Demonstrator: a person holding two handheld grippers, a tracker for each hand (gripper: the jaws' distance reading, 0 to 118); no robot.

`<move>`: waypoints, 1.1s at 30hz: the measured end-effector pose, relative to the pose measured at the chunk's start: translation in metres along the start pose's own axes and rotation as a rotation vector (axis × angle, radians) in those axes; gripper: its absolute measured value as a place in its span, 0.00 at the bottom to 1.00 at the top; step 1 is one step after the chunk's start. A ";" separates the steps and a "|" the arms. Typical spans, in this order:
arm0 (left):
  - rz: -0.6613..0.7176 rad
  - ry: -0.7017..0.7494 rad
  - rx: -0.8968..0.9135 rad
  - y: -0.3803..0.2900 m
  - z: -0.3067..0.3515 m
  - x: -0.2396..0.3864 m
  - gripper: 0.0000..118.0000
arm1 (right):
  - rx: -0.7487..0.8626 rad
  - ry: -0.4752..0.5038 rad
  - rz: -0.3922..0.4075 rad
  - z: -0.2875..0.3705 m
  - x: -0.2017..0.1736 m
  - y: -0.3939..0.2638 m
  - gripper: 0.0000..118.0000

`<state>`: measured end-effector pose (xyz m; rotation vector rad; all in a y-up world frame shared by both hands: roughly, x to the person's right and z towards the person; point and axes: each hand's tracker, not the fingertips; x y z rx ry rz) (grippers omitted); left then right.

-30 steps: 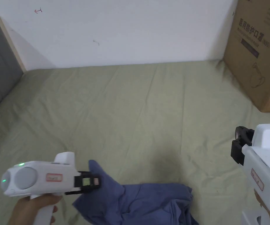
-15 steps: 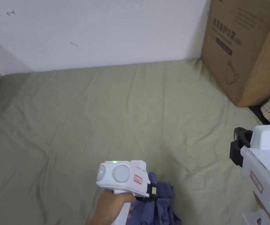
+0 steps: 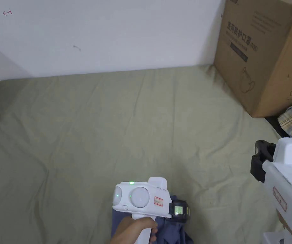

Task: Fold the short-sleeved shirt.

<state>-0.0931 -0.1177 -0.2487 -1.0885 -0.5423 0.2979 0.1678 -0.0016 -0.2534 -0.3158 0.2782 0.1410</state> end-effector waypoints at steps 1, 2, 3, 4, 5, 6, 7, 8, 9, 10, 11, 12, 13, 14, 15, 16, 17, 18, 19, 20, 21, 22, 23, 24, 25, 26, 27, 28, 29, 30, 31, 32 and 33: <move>-0.003 -0.005 0.058 -0.001 0.015 0.004 0.89 | 0.005 0.003 0.000 0.001 -0.002 0.002 0.00; -0.022 -0.003 0.128 -0.004 0.030 0.010 0.89 | 0.010 0.005 0.001 0.002 -0.003 0.003 0.00; -0.046 0.009 0.189 -0.007 0.041 0.011 0.89 | 0.014 0.007 0.001 0.002 -0.004 0.005 0.00; -0.070 0.030 0.241 -0.010 0.052 0.012 0.90 | 0.019 0.011 0.001 0.003 -0.005 0.006 0.00; -0.107 0.075 0.289 -0.013 0.059 0.011 0.89 | 0.022 0.014 0.001 0.004 -0.006 0.008 0.00; -0.133 0.118 0.319 -0.015 0.065 0.012 0.89 | 0.026 0.017 0.002 0.004 -0.007 0.009 0.00; -0.165 0.168 0.353 -0.020 0.068 0.010 0.89 | 0.029 0.020 0.002 0.005 -0.008 0.010 0.00; -0.194 0.212 0.378 -0.024 0.069 0.008 0.89 | 0.032 0.022 0.002 0.005 -0.009 0.011 0.00; -0.221 0.268 0.413 -0.031 0.068 0.004 0.87 | 0.034 0.025 0.003 0.006 -0.009 0.011 0.00; -0.242 0.313 0.434 -0.035 0.064 0.002 0.81 | 0.034 0.027 0.005 0.006 -0.010 0.011 0.00; -0.267 0.351 0.451 -0.042 0.060 -0.002 0.71 | 0.034 0.028 0.006 0.005 -0.010 0.011 0.00; -0.279 0.371 0.471 -0.049 0.057 -0.006 0.60 | 0.033 0.028 0.007 0.005 -0.010 0.010 0.00; -0.298 0.377 0.488 -0.057 0.053 -0.011 0.41 | 0.031 0.029 0.007 0.005 -0.010 0.010 0.00; -0.300 0.372 0.486 -0.062 0.048 -0.015 0.26 | 0.028 0.029 0.006 0.006 -0.010 0.009 0.00; -0.295 0.366 0.477 -0.067 0.044 -0.019 0.13 | 0.024 0.028 0.007 0.005 -0.009 0.008 0.00; -0.307 0.360 0.472 -0.073 0.041 -0.022 0.03 | 0.021 0.027 0.007 0.005 -0.009 0.007 0.00; -0.302 0.329 0.444 -0.077 0.038 -0.025 0.01 | 0.018 0.026 0.007 0.005 -0.008 0.006 0.00; -0.289 0.316 0.420 -0.080 0.034 -0.027 0.01 | 0.014 0.024 0.009 0.005 -0.007 0.005 0.00; -0.265 0.307 0.410 -0.084 0.031 -0.028 0.01 | 0.010 0.022 0.009 0.004 -0.006 0.004 0.00; -0.246 0.277 0.401 -0.088 0.028 -0.029 0.01 | 0.007 0.021 0.009 0.004 -0.006 0.004 0.00; -0.252 0.273 0.401 -0.092 0.023 -0.029 0.00 | 0.004 0.019 0.007 0.004 -0.004 0.003 0.00; -0.249 0.281 0.391 -0.092 0.018 -0.027 0.00 | 0.001 0.018 0.005 0.004 -0.003 0.002 0.00; -0.251 0.282 0.380 -0.095 0.011 -0.026 0.00 | -0.002 0.016 0.004 0.004 -0.001 0.001 0.00; -0.243 0.265 0.365 -0.097 0.005 -0.024 0.00 | -0.003 0.014 0.005 0.003 0.001 0.000 0.00; -0.230 0.248 0.346 -0.098 -0.001 -0.023 0.00 | -0.005 0.011 0.007 0.003 0.002 0.000 0.00; -0.231 0.237 0.333 -0.098 -0.010 -0.020 0.00 | -0.009 0.006 0.009 0.002 0.004 -0.001 0.00; -0.234 0.231 0.320 -0.099 -0.018 -0.017 0.00 | -0.012 0.004 0.008 0.002 0.006 -0.001 0.00; -0.252 0.219 0.306 -0.101 -0.025 -0.013 0.00 | -0.015 0.002 0.007 0.001 0.008 -0.002 0.00; -0.253 0.205 0.292 -0.101 -0.033 -0.008 0.00 | -0.017 -0.002 0.006 0.000 0.010 -0.002 0.00; -0.268 0.204 0.280 -0.101 -0.041 -0.006 0.00 | -0.018 -0.007 0.005 0.000 0.011 -0.003 0.00; -0.292 0.194 0.262 -0.101 -0.050 -0.002 0.00 | -0.018 -0.011 0.005 0.001 0.013 -0.003 0.00; -0.291 0.189 0.252 -0.099 -0.057 0.001 0.00 | -0.017 -0.015 0.004 0.000 0.015 -0.003 0.00; -0.297 0.187 0.240 -0.097 -0.065 0.005 0.00 | -0.019 -0.019 0.003 0.000 0.017 -0.004 0.00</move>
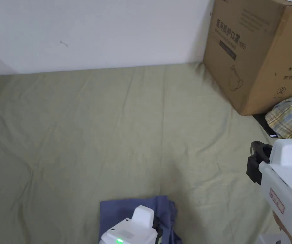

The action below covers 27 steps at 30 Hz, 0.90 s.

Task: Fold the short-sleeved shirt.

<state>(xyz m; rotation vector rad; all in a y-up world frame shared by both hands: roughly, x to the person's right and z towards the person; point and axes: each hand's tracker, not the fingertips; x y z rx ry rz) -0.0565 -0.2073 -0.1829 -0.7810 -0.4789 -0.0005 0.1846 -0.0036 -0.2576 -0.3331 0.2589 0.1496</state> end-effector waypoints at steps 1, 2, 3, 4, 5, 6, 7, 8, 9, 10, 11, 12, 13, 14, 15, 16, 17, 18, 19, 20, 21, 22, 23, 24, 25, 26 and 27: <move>-0.014 0.004 -0.007 0.001 -0.007 0.005 0.00 | -0.003 -0.003 0.000 -0.001 0.002 -0.001 0.00; -0.025 0.013 -0.014 0.001 -0.013 0.009 0.00 | -0.006 -0.006 0.001 -0.002 0.004 -0.002 0.00; -0.038 0.020 -0.020 0.002 -0.018 0.012 0.00 | -0.011 -0.010 0.000 -0.003 0.006 -0.003 0.00; -0.034 0.027 -0.022 0.003 -0.023 0.013 0.00 | -0.016 -0.012 -0.002 -0.004 0.008 -0.004 0.00; -0.022 0.030 -0.025 0.003 -0.025 0.015 0.00 | -0.018 -0.014 -0.004 -0.005 0.009 -0.006 0.00; -0.018 0.030 -0.023 0.003 -0.027 0.015 0.00 | -0.020 -0.016 -0.006 -0.006 0.011 -0.007 0.00; -0.017 0.039 -0.024 0.003 -0.029 0.017 0.00 | -0.023 -0.018 -0.007 -0.006 0.012 -0.008 0.00; -0.021 0.049 -0.021 0.001 -0.032 0.019 0.00 | -0.025 -0.019 -0.009 -0.007 0.012 -0.009 0.00; -0.031 0.061 -0.021 -0.002 -0.034 0.021 0.00 | -0.025 -0.021 -0.011 -0.007 0.013 -0.009 0.00; -0.063 0.080 -0.025 -0.005 -0.038 0.024 0.00 | -0.027 -0.022 -0.014 -0.007 0.013 -0.010 0.00; -0.081 0.089 -0.018 -0.006 -0.039 0.026 0.00 | -0.029 -0.023 -0.016 -0.007 0.013 -0.010 0.00; -0.087 0.096 -0.013 -0.006 -0.039 0.028 0.00 | -0.027 -0.022 -0.019 -0.006 0.013 -0.010 0.00; -0.085 0.097 -0.020 -0.006 -0.039 0.028 0.00 | -0.026 -0.022 -0.022 -0.005 0.012 -0.010 0.00; -0.082 0.096 -0.026 -0.002 -0.036 0.027 0.00 | -0.025 -0.021 -0.024 -0.004 0.012 -0.009 0.00; -0.077 0.092 -0.034 0.003 -0.033 0.025 0.00 | -0.024 -0.019 -0.025 -0.003 0.011 -0.009 0.00; -0.065 0.086 -0.026 0.007 -0.026 0.024 0.00 | -0.020 -0.017 -0.026 0.000 0.009 -0.007 0.00; -0.057 0.083 0.038 0.009 -0.017 0.024 0.00 | -0.014 -0.013 -0.025 0.003 0.008 -0.005 0.00; -0.060 0.078 0.087 0.012 -0.007 0.023 0.00 | -0.008 -0.011 -0.024 0.006 0.006 -0.004 0.00; -0.051 0.067 0.111 0.019 0.005 0.021 0.00 | 0.002 -0.006 -0.022 0.008 0.004 -0.001 0.00; -0.047 0.066 0.135 0.026 0.015 0.019 0.00 | 0.009 0.000 -0.020 0.011 0.002 0.001 0.00; -0.044 0.070 0.180 0.035 0.034 0.018 0.00 | 0.021 0.005 -0.014 0.014 -0.001 0.004 0.00; -0.043 0.072 0.228 0.042 0.049 0.016 0.00 | 0.032 0.008 -0.010 0.017 -0.005 0.008 0.00; -0.037 0.074 0.277 0.049 0.066 0.013 0.00 | 0.042 0.013 -0.009 0.019 -0.008 0.011 0.00; -0.035 0.079 0.314 0.055 0.080 0.011 0.00 | 0.055 0.021 -0.012 0.022 -0.011 0.014 0.00; -0.039 0.095 0.357 0.062 0.095 0.008 0.00 | 0.069 0.027 -0.015 0.025 -0.014 0.018 0.00; -0.052 0.111 0.392 0.068 0.109 0.005 0.00 | 0.082 0.032 -0.017 0.026 -0.018 0.021 0.00; -0.064 0.129 0.423 0.073 0.122 0.002 0.00 | 0.095 0.037 -0.018 0.028 -0.022 0.024 0.00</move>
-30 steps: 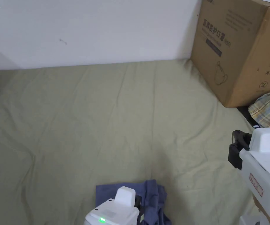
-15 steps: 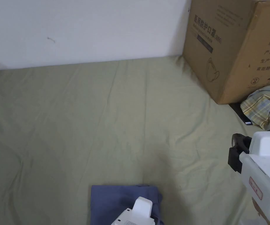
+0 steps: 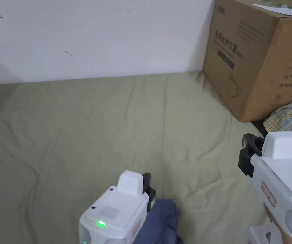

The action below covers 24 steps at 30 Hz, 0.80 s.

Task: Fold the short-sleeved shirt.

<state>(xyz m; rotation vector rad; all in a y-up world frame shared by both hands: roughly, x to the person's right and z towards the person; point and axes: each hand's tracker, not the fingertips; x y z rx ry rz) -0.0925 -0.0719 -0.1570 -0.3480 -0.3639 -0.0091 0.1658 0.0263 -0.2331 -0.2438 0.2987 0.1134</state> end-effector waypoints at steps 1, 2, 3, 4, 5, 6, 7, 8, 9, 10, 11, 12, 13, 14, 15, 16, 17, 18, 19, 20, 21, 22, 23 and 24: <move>-0.012 0.023 0.033 0.009 0.010 -0.006 0.00 | 0.015 0.007 0.000 0.002 -0.004 0.003 0.00; -0.029 0.041 0.059 0.018 0.019 -0.011 0.00 | 0.027 0.012 -0.001 0.004 -0.007 0.007 0.00; -0.033 0.066 0.082 0.026 0.029 -0.017 0.00 | 0.039 0.016 -0.001 0.004 -0.012 0.010 0.00; -0.041 0.090 0.106 0.033 0.038 -0.022 0.00 | 0.053 0.021 -0.001 0.006 -0.016 0.013 0.00; -0.050 0.113 0.131 0.040 0.047 -0.028 0.00 | 0.065 0.026 -0.002 0.007 -0.020 0.016 0.00; -0.041 0.131 0.146 0.045 0.054 -0.034 0.00 | 0.075 0.031 -0.003 0.008 -0.024 0.019 0.00; -0.033 0.155 0.163 0.051 0.064 -0.041 0.00 | 0.090 0.037 -0.003 0.009 -0.028 0.023 0.00; -0.024 0.176 0.176 0.055 0.072 -0.047 0.00 | 0.104 0.037 -0.002 0.010 -0.032 0.025 0.00; -0.024 0.198 0.190 0.058 0.079 -0.053 0.00 | 0.117 0.038 0.000 0.011 -0.036 0.027 0.00; -0.028 0.235 0.208 0.062 0.085 -0.058 0.00 | 0.129 0.039 0.002 0.012 -0.040 0.030 0.00; -0.024 0.263 0.215 0.064 0.091 -0.063 0.00 | 0.137 0.040 0.002 0.013 -0.043 0.031 0.00; -0.033 0.287 0.226 0.065 0.097 -0.069 0.00 | 0.147 0.042 0.002 0.014 -0.046 0.033 0.00; -0.031 0.315 0.237 0.067 0.104 -0.075 0.00 | 0.154 0.045 0.004 0.014 -0.048 0.033 0.00; -0.032 0.339 0.242 0.067 0.107 -0.078 0.00 | 0.162 0.047 0.007 0.015 -0.051 0.034 0.00; -0.032 0.359 0.236 0.068 0.112 -0.083 0.00 | 0.170 0.047 0.012 0.015 -0.054 0.034 0.00; -0.022 0.377 0.243 0.069 0.118 -0.087 0.00 | 0.177 0.046 0.017 0.015 -0.056 0.033 0.00; -0.021 0.397 0.263 0.067 0.122 -0.089 0.00 | 0.182 0.047 0.022 0.015 -0.058 0.032 0.00; -0.008 0.416 0.270 0.067 0.127 -0.092 0.00 | 0.186 0.048 0.026 0.015 -0.061 0.031 0.00; 0.004 0.425 0.270 0.067 0.130 -0.095 0.00 | 0.186 0.052 0.026 0.014 -0.062 0.030 0.00; 0.010 0.431 0.275 0.066 0.133 -0.097 0.00 | 0.185 0.058 0.026 0.014 -0.064 0.029 0.00; 0.019 0.439 0.280 0.065 0.136 -0.099 0.00 | 0.183 0.066 0.026 0.013 -0.065 0.028 0.00; 0.018 0.445 0.278 0.064 0.138 -0.100 0.00 | 0.182 0.069 0.025 0.012 -0.067 0.026 0.00; 0.021 0.451 0.275 0.064 0.139 -0.101 0.00 | 0.180 0.073 0.026 0.011 -0.068 0.025 0.00; 0.031 0.452 0.278 0.063 0.141 -0.102 0.00 | 0.179 0.077 0.027 0.010 -0.069 0.024 0.00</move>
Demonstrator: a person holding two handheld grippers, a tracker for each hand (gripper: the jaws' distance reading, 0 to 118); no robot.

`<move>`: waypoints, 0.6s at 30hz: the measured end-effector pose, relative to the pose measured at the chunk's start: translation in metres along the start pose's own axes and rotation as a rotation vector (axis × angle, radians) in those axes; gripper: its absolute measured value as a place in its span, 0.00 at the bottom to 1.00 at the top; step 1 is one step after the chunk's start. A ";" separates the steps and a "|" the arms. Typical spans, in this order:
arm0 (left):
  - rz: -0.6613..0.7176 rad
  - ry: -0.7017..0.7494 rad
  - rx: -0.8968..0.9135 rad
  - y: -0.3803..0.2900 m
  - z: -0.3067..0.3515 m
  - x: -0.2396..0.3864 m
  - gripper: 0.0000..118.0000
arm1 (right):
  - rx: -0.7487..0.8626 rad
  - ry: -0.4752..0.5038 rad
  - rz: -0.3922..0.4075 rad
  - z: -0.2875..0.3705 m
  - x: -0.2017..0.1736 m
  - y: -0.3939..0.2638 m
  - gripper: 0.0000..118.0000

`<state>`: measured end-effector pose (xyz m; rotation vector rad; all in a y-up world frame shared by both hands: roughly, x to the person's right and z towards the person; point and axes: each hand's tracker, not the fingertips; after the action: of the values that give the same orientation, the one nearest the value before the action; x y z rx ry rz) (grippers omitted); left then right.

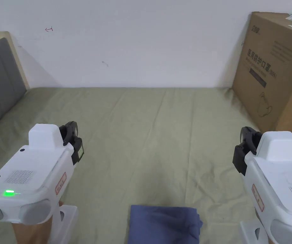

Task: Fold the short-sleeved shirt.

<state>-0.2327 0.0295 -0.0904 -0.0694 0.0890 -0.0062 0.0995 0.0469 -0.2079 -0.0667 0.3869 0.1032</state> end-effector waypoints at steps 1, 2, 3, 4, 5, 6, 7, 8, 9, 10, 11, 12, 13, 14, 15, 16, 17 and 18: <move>0.023 -0.009 -0.004 0.000 0.001 -0.002 0.00 | -0.004 0.004 0.000 -0.002 -0.001 -0.002 0.00; 0.033 -0.010 -0.007 0.000 0.002 -0.003 0.00 | -0.007 0.007 -0.002 -0.004 -0.003 -0.005 0.00; 0.032 -0.006 -0.007 -0.001 0.002 -0.002 0.00 | -0.011 0.012 -0.004 -0.006 -0.004 -0.009 0.00; 0.027 -0.001 -0.008 -0.002 0.002 -0.002 0.00 | -0.023 0.021 -0.008 -0.009 -0.007 -0.016 0.00; 0.018 0.004 -0.011 -0.004 0.002 -0.002 0.00 | -0.036 0.034 -0.008 -0.013 -0.010 -0.024 0.00; 0.011 0.007 -0.014 -0.005 0.002 -0.002 0.00 | -0.063 0.053 -0.006 -0.018 -0.015 -0.034 0.00; 0.009 0.006 -0.018 -0.006 0.002 -0.003 0.00 | -0.098 0.066 -0.001 -0.022 -0.019 -0.047 0.00; 0.007 0.005 -0.021 -0.007 0.002 -0.003 0.00 | -0.121 0.077 0.002 -0.026 -0.024 -0.060 0.00; 0.007 0.007 -0.027 -0.007 0.002 -0.003 0.00 | -0.142 0.090 0.006 -0.031 -0.030 -0.075 0.00; 0.004 0.007 -0.031 -0.009 0.003 -0.004 0.00 | -0.171 0.101 0.018 -0.035 -0.036 -0.090 0.00; 0.002 0.008 -0.035 -0.010 0.003 -0.004 0.00 | -0.204 0.109 0.026 -0.040 -0.042 -0.106 0.00; 0.001 0.009 -0.040 -0.011 0.003 -0.005 0.00 | -0.227 0.118 0.034 -0.043 -0.048 -0.122 0.00; 0.000 0.009 -0.047 -0.013 0.003 -0.006 0.00 | -0.262 0.135 0.037 -0.047 -0.052 -0.135 0.00; 0.001 0.011 -0.054 -0.015 0.003 -0.007 0.00 | -0.306 0.152 0.034 -0.051 -0.057 -0.151 0.00; -0.001 0.010 -0.062 -0.017 0.003 -0.008 0.00 | -0.345 0.164 0.028 -0.054 -0.062 -0.167 0.00; -0.004 0.011 -0.070 -0.019 0.002 -0.009 0.00 | -0.372 0.169 0.022 -0.056 -0.065 -0.178 0.00; -0.007 0.011 -0.080 -0.021 0.001 -0.010 0.00 | -0.394 0.169 0.033 -0.057 -0.069 -0.190 0.00; -0.010 0.010 -0.089 -0.023 0.001 -0.011 0.00 | -0.418 0.169 0.033 -0.058 -0.073 -0.199 0.00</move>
<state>-0.2435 0.0064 -0.0872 -0.1590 0.0985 -0.0122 0.0335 -0.1620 -0.2251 -0.4835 0.5309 0.2108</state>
